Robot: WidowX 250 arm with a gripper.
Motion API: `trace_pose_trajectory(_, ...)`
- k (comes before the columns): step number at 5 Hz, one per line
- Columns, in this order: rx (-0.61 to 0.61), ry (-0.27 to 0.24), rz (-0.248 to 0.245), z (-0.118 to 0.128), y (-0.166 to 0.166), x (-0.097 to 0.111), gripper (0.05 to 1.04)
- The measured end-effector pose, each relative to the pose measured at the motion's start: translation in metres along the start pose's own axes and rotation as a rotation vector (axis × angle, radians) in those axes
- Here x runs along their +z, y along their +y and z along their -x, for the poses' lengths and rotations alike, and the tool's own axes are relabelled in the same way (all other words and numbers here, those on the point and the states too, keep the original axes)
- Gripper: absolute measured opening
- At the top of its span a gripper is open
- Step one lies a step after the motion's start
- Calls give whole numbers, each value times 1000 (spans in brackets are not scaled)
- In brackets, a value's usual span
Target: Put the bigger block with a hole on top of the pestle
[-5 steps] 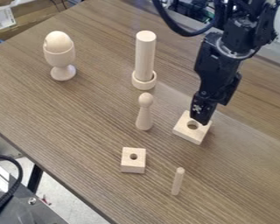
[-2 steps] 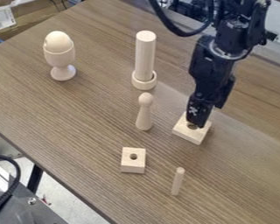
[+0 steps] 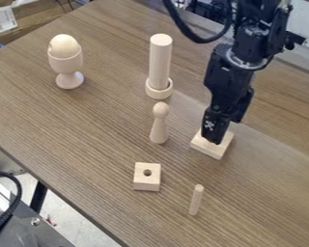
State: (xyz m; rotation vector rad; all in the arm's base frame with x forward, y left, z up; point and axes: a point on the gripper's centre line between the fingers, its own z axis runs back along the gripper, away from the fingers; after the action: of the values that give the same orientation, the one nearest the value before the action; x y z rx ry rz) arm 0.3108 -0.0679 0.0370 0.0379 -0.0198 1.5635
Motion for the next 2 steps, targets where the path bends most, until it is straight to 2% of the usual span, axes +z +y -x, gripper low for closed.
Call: trace_pose_trajectory(2,9,-8,-38,-2,10,-7,1001)
